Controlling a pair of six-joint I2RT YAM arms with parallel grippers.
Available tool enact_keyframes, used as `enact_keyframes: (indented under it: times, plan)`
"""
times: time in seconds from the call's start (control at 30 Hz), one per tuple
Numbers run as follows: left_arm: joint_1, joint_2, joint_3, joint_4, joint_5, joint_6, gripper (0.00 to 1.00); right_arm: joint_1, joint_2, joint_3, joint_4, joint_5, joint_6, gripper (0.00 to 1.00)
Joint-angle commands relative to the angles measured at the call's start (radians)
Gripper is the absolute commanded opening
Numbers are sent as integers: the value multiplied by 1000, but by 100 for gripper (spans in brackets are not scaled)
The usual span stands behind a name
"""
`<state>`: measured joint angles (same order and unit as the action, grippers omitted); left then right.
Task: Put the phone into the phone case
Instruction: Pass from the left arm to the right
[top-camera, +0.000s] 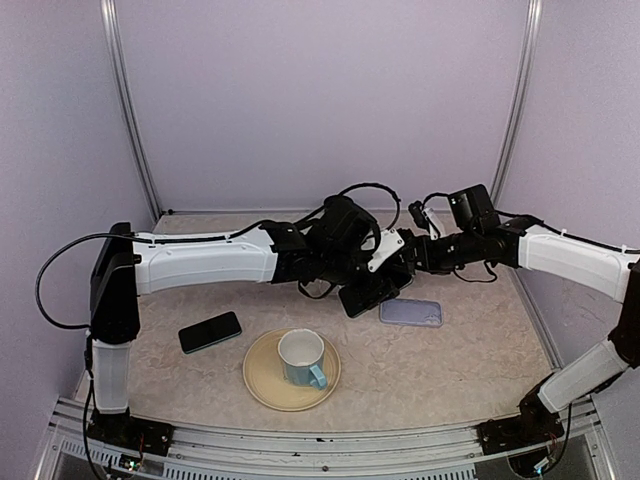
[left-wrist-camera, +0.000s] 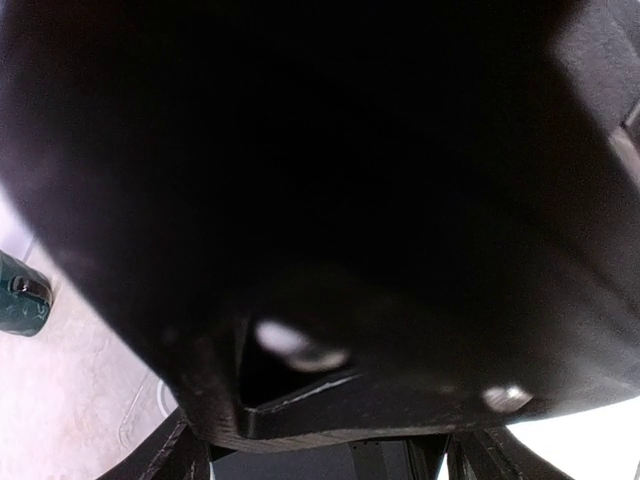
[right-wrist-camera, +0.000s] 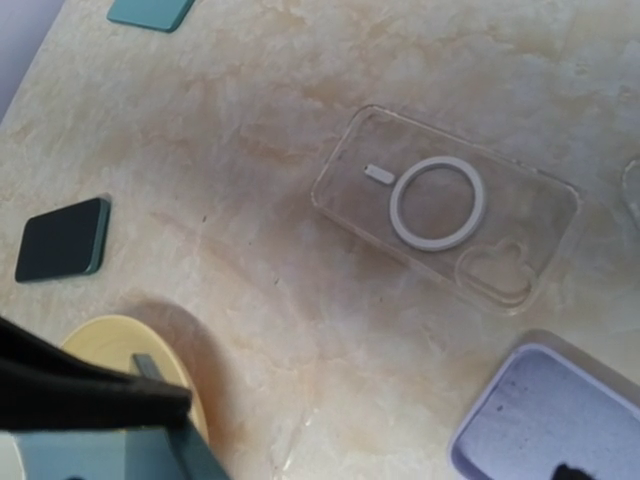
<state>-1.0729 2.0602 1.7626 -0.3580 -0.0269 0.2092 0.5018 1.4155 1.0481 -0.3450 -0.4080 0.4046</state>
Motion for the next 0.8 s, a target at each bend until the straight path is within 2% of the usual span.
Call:
enact_keyframes:
  times: [0.0, 0.77]
  plan:
    - [-18, -5, 29, 26, 16, -3, 0, -5, -39, -8, 25, -44, -9, 100]
    - [-36, -10, 15, 43, 22, -16, 0, -64, -112, -74, 74, -140, 18, 100]
